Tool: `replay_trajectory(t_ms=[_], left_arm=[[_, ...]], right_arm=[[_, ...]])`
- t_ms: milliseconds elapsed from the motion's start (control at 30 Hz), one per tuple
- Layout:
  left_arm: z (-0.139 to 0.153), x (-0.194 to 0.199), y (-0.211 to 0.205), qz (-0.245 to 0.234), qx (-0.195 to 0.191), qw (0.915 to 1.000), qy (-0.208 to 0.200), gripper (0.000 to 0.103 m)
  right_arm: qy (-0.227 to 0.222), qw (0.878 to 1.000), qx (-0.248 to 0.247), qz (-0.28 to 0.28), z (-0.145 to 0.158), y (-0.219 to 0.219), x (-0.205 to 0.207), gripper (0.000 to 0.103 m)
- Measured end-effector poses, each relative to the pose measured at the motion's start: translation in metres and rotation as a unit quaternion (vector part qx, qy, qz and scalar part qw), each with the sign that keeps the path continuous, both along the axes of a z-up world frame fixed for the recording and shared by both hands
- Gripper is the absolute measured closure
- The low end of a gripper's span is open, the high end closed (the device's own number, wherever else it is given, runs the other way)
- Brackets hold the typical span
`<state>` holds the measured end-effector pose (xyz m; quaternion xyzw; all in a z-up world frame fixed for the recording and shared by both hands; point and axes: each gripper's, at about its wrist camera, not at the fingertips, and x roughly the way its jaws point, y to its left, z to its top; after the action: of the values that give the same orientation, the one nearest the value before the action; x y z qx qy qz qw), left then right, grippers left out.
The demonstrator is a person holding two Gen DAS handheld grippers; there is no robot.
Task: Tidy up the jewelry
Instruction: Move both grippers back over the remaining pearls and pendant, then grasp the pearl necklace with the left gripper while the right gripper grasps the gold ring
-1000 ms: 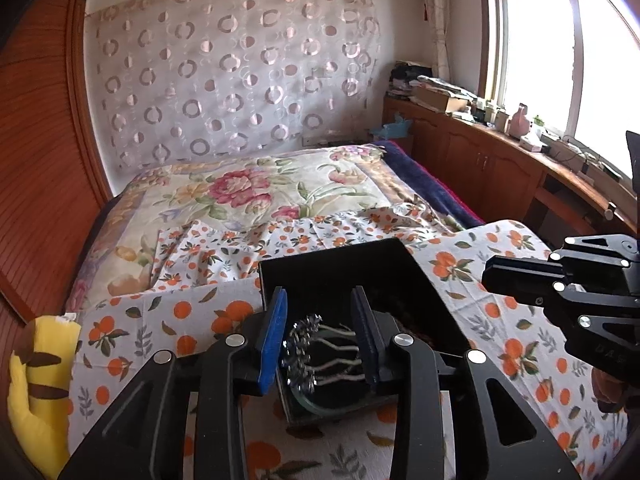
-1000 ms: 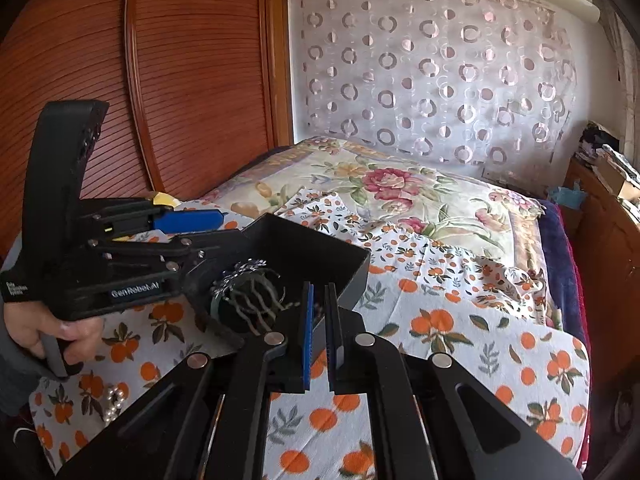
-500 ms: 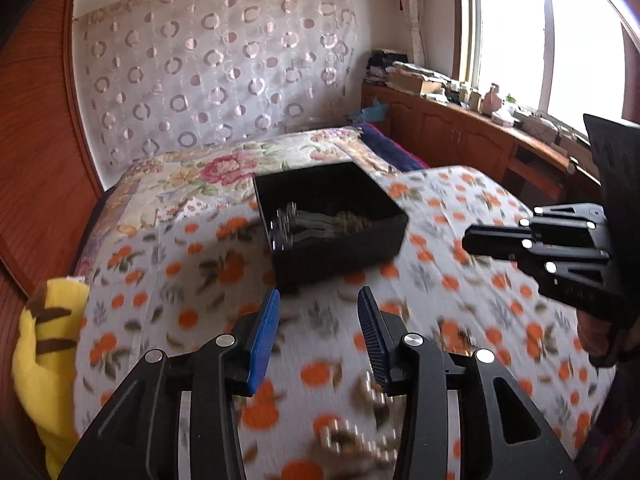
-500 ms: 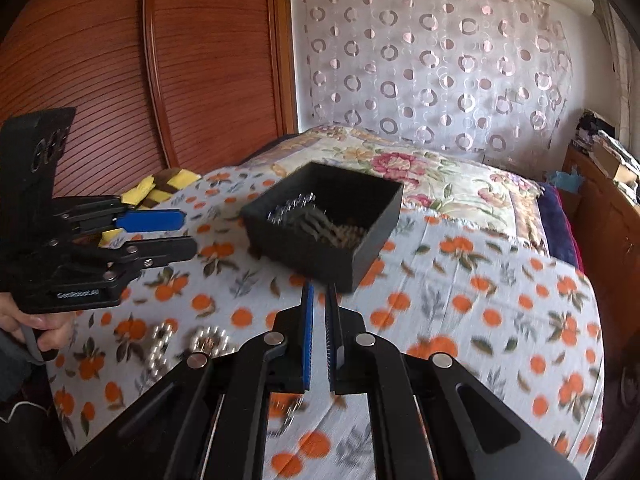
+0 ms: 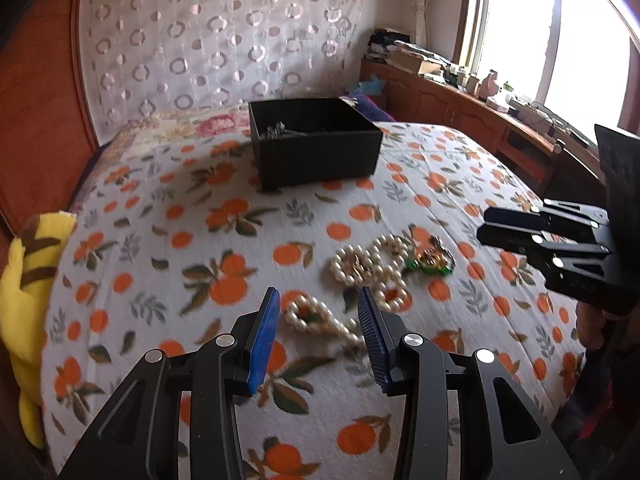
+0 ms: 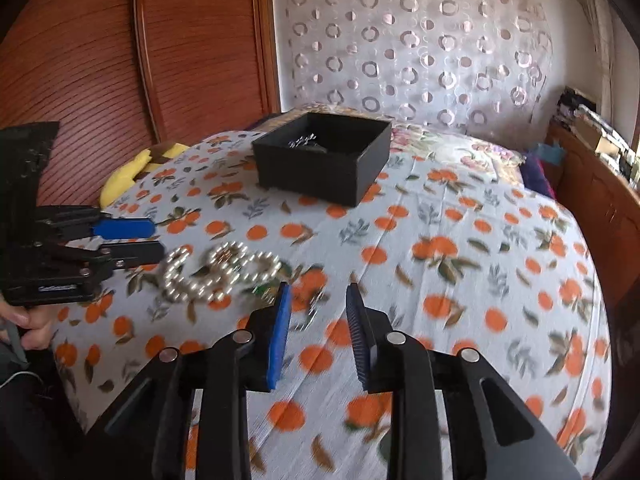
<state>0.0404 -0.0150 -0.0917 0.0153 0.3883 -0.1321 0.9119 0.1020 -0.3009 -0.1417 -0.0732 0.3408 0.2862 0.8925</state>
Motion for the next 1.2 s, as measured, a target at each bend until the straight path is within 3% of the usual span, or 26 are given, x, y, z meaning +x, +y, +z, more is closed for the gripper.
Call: replay_trajectory(t_ms=[300,367,433,467,967,1200], left_arm=[[-0.019,0.008,-0.011,0.008,0.009,0.9995,0.030,0.066],[-0.018,0.007,-0.010,0.009,0.009,0.9996,0.026,0.084],[-0.017,0.005,-0.005,0.017,0.006,0.9996,0.020,0.096],[-0.016,0.004,-0.002,0.024,0.006,0.9996,0.015,0.097],[0.040,-0.011,0.035,0.072,-0.024,0.9945,-0.072,0.097],[0.058,-0.016,0.040,0.078,-0.022,0.9916,-0.101,0.097]], right_arm=[[0.023,1.000,0.003,-0.008,-0.018,-0.009,-0.015,0.073],[0.025,1.000,0.005,-0.006,-0.018,-0.009,-0.014,0.072],[0.024,1.000,0.005,-0.003,-0.017,-0.008,-0.013,0.072],[0.024,1.000,0.004,0.000,-0.017,-0.007,-0.013,0.072],[0.035,0.998,-0.017,0.050,-0.015,0.019,0.000,0.073],[0.042,0.994,-0.061,0.079,-0.024,0.041,0.009,0.074]])
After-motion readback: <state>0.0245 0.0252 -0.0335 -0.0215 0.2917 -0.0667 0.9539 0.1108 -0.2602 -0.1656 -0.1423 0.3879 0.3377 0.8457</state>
